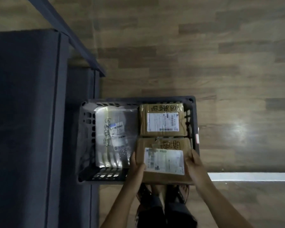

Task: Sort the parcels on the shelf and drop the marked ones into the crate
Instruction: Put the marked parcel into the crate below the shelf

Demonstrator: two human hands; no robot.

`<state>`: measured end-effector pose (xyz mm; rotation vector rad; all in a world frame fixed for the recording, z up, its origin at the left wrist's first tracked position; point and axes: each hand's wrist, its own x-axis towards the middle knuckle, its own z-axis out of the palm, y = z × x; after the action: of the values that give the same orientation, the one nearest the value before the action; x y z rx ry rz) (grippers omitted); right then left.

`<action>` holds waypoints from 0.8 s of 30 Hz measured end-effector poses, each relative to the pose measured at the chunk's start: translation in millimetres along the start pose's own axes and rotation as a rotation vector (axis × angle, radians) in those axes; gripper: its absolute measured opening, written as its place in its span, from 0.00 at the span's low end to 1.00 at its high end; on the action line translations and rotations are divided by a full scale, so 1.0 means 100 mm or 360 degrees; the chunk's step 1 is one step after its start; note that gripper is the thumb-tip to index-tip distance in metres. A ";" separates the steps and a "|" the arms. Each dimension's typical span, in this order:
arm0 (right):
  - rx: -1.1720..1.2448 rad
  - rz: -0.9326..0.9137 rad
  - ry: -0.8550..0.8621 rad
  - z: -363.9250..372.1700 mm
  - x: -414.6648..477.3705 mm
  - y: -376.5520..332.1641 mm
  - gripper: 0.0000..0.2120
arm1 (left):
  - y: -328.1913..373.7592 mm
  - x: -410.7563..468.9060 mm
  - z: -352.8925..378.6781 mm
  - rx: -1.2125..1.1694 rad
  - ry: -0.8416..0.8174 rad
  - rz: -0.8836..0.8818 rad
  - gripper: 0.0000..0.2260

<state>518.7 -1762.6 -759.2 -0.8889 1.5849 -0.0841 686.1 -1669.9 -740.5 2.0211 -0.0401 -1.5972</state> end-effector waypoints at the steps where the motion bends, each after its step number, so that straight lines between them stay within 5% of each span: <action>1: -0.0069 -0.0023 0.0018 0.01 0.08 -0.02 0.13 | 0.03 0.07 0.01 -0.0022 -0.0005 0.0019 0.28; 4: -0.0192 -0.0068 0.0075 0.01 0.29 -0.02 0.09 | 0.08 0.19 0.06 0.0097 -0.0041 -0.0015 0.28; 6: -0.0231 -0.0078 0.0104 0.03 0.33 0.01 0.14 | 0.04 0.22 0.11 0.0151 -0.0052 -0.0074 0.26; 18: -0.0392 -0.0080 0.0016 0.17 0.56 0.22 0.12 | -0.07 0.68 0.24 0.0633 -0.0404 -0.0423 0.45; 24: -0.0423 -0.0031 0.0069 0.22 0.59 0.30 0.22 | -0.14 0.69 0.24 0.0732 -0.0431 -0.0395 0.45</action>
<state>526.1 -1766.3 -828.4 -1.1143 1.6524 0.0965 680.4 -1692.2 -810.9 2.1899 -0.2922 -2.1729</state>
